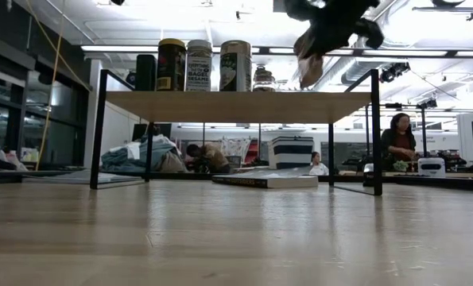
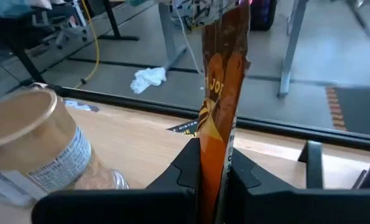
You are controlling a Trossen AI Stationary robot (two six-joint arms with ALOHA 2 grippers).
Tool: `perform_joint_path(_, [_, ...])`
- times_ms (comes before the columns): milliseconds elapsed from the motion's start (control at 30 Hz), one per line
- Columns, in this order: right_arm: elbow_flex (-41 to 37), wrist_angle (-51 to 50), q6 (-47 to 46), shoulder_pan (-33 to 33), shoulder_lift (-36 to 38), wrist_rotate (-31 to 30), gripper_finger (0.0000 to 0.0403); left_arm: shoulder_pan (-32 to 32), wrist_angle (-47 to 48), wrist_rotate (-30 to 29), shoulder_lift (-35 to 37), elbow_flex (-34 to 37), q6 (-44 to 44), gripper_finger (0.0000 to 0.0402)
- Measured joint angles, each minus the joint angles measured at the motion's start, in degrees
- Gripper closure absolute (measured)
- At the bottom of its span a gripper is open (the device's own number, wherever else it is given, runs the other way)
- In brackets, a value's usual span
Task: Shelf spices
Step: Put the orange seasoning pack on the shelf
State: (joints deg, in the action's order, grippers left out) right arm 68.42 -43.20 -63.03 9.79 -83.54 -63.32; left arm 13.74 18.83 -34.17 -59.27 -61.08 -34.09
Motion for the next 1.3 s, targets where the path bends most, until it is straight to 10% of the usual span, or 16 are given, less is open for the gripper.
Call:
perform_joint_path(900, [0.09, 7.54, -3.04, 6.52, -22.34, -26.25, 0.0382, 0.3, -2.1, 1.26, 3.08, -0.04, 2.69, 0.0144])
perform_joint_path(1300, [0.07, 7.52, -2.71, 6.74, -22.98, -26.51, 0.0277, 0.3, -2.28, 2.43, 3.06, -0.02, 2.78, 0.0144])
